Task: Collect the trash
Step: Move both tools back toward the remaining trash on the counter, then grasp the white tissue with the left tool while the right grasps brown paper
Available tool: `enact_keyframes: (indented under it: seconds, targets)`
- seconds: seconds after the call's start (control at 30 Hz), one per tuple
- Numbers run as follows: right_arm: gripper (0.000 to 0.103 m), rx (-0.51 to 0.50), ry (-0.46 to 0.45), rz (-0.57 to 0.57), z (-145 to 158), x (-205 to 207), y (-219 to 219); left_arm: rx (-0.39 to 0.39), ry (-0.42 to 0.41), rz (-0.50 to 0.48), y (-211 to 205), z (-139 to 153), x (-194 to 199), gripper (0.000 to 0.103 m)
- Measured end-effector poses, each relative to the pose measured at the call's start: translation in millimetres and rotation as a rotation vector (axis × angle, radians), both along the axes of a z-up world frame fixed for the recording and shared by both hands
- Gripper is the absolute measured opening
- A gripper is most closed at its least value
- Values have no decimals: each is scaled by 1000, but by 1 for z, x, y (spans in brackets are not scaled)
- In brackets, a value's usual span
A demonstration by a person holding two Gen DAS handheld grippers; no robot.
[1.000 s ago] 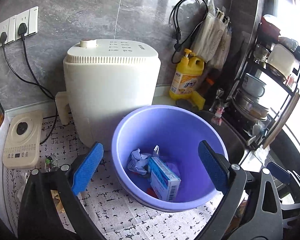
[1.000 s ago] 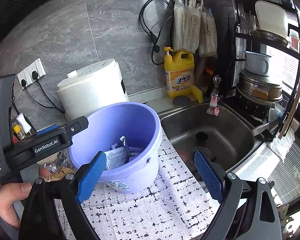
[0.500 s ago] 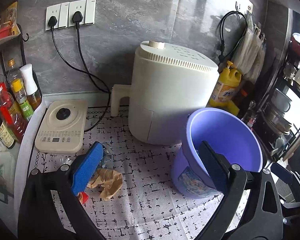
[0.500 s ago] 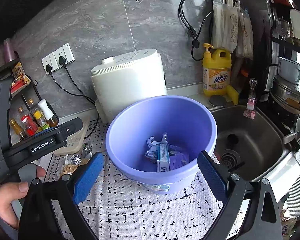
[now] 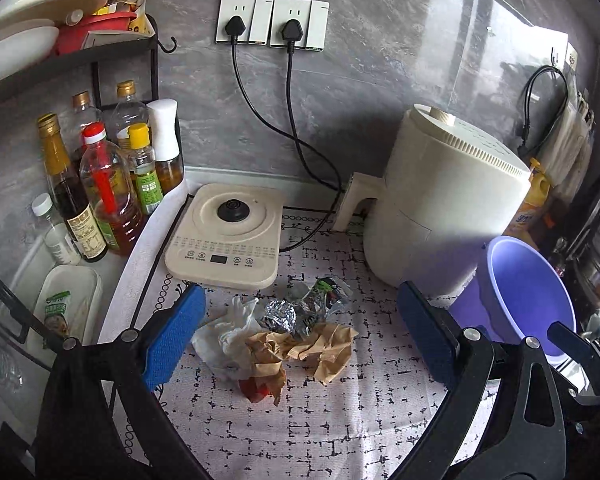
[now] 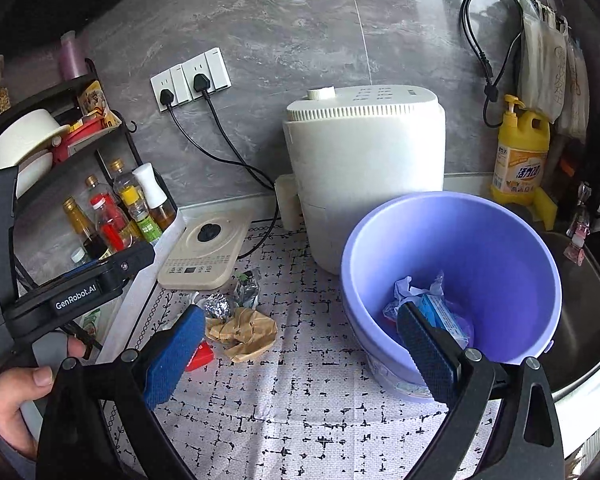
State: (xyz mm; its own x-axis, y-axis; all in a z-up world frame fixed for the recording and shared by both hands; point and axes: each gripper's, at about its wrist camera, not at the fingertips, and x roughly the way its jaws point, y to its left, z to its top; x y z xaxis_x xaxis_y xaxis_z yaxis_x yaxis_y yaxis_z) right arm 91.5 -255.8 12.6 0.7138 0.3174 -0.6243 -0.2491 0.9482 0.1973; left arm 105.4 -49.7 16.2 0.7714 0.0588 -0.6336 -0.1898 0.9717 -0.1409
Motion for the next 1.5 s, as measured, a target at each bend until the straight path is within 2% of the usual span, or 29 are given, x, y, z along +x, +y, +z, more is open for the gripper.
enact_keyframes:
  seconds: [0.27, 0.57, 0.67, 0.93, 1.2, 1.5]
  targets:
    - [92, 4, 25, 99, -9, 9, 43, -4, 25, 98, 45, -9, -15, 95]
    - [91, 4, 74, 132, -22, 28, 67, -17, 57, 135, 76, -27, -12, 95]
    - [91, -8, 100, 133, -30, 36, 74, -30, 75, 123, 82, -37, -4, 95]
    - [80, -41, 180, 121, -56, 52, 83, -74, 150, 58, 87, -73, 29, 74]
    - [75, -75, 233, 97, -74, 67, 89, -106, 225, -8, 80, -106, 60, 68]
    - [70, -102, 281, 94, -94, 85, 97, -125, 292, -44, 77, -137, 88, 66]
